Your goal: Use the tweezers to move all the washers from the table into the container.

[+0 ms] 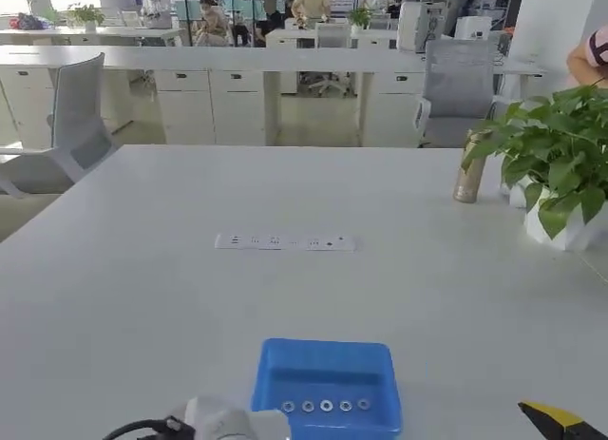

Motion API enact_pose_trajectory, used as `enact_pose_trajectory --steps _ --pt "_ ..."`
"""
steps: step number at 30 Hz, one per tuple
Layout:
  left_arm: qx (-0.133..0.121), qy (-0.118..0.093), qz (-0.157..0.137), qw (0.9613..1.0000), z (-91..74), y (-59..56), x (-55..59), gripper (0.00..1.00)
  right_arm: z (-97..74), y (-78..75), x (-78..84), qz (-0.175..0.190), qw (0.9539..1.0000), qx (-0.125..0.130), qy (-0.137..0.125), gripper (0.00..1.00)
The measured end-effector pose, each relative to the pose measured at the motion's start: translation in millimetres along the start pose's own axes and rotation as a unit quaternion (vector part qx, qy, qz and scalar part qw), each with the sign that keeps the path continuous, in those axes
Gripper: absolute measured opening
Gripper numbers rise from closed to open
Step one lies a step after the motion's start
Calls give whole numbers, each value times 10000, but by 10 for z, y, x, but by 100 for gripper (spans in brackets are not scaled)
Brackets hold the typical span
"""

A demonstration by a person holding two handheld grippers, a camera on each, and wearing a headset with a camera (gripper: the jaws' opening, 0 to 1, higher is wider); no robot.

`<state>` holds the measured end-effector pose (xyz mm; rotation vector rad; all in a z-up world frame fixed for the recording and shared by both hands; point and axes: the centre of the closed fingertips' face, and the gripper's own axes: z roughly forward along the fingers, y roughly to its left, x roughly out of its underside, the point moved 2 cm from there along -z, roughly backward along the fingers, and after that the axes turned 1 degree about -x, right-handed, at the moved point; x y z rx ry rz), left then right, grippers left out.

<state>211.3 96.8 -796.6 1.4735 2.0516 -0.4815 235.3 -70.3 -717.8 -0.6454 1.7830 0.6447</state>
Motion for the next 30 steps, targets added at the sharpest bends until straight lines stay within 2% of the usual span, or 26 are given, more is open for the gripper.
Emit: enact_pose_trajectory --steps 2,3,4,6,7,9,11,12,13,14,16,17,18,19,21,22,24,27,29,30 --pt "-182 -324 -355 9987 -91 21 -52 14 2 -15 -12 -18 10000 25 -28 85" --pt "-376 -560 -599 9959 -164 49 -84 20 1 -23 -21 -48 10000 40 -35 85" --pt "-502 -710 -737 9935 -214 65 -104 24 -2 -31 -25 -78 10000 52 -27 86" --pt "-835 -1053 -1025 9856 -342 111 -133 32 -18 -55 -34 -153 9998 96 1 87" --pt "-1007 -1225 -1162 9805 -415 133 -140 35 -33 -69 -47 -172 9998 108 -4 88" --pt "-1283 -1456 -1345 9717 -508 174 -145 42 -59 -95 -69 -203 9997 133 -23 90" --pt "-1546 -1745 -1519 9605 -607 204 -158 48 -96 -131 -108 -228 9995 182 -90 91" --pt "-1672 -1890 -1644 9536 -655 211 -158 51 -115 -149 -139 -239 9994 194 -169 91" --pt "-1758 -1981 -1722 9488 -685 215 -158 54 -127 -163 -157 -238 9993 206 -221 92" --pt "-1901 -2098 -1781 9424 -729 222 -156 57 -144 -181 -188 -246 9989 222 -335 93" --pt "-2087 -2262 -1918 9319 -786 234 -154 63 -184 -237 -241 -532 9966 352 -529 89" --pt "-2168 -2401 -2058 9236 -815 229 -158 66 -200 -254 -237 -588 9960 407 -539 89" --pt "-2233 -2492 -2175 9169 -835 231 -157 70 -215 -269 -228 -626 9956 455 -525 89" --pt "-2395 -2676 -2254 9057 -881 246 -166 75 -231 -285 -228 -666 9952 495 -522 92" --pt "-2551 -2928 -2409 8895 -954 260 -180 81 -258 -334 -251 -741 9939 612 -549 95" --pt "-2591 -2999 -2480 8840 -983 267 -181 83 -266 -351 -256 -744 9937 644 -542 97" --pt "-2781 -3176 -2531 8705 -1073 304 -184 87 -290 -391 -274 -741 9934 673 -555 99" --pt "-3039 -3522 -2598 8462 -1232 368 -192 95 -317 -438 -293 -704 9933 669 -625 99" --pt "-3135 -3666 -2633 8355 -1298 397 -188 99 -327 -463 -292 -649 9935 700 -623 99" --pt "-3127 -3690 -2628 8348 -1310 398 -184 98 -328 -473 -293 -637 9934 718 -634 99"
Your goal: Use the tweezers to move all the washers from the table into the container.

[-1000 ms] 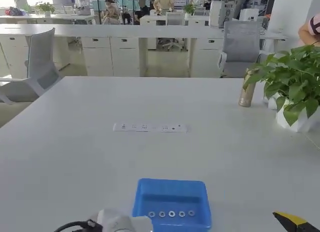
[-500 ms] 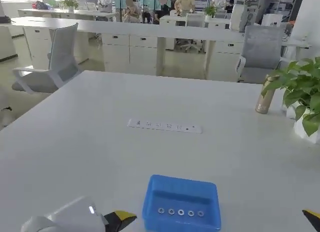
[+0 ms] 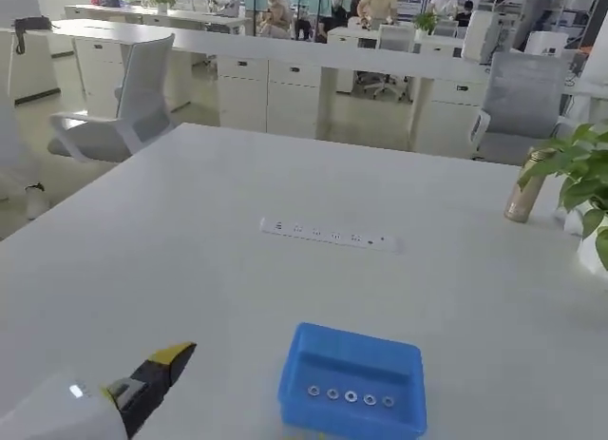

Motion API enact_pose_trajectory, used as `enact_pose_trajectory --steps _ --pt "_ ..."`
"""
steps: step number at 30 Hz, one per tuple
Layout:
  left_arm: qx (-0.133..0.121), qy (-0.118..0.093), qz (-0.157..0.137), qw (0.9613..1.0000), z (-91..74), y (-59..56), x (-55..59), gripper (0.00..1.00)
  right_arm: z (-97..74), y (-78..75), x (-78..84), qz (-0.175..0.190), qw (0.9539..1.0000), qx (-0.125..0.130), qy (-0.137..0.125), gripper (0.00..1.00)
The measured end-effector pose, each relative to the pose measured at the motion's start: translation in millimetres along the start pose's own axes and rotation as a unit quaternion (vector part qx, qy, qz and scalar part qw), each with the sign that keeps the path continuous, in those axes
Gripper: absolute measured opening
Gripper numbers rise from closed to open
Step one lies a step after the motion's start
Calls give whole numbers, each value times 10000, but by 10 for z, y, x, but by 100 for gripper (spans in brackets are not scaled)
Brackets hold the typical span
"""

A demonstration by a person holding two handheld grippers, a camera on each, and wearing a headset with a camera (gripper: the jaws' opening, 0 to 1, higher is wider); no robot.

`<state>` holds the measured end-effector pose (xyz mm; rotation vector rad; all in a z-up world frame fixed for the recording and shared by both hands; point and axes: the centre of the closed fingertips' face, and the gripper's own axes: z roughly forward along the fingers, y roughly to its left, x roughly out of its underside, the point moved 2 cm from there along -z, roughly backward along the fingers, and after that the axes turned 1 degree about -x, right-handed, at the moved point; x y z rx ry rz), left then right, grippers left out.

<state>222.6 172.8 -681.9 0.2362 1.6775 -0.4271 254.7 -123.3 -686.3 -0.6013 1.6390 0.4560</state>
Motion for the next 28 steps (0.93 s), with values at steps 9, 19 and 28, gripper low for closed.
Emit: enact_pose_trajectory --steps 9,19,28 --pt "-108 -49 30 9999 13 30 -51 99 -8 10 -65 96 9999 81 -98 99" --pt "-49 -69 124 9999 -6 -24 -109 99 -14 40 -99 134 9998 108 -117 99" --pt "-53 -31 185 9998 -24 -36 -105 97 -28 27 -93 233 9995 162 -106 99"
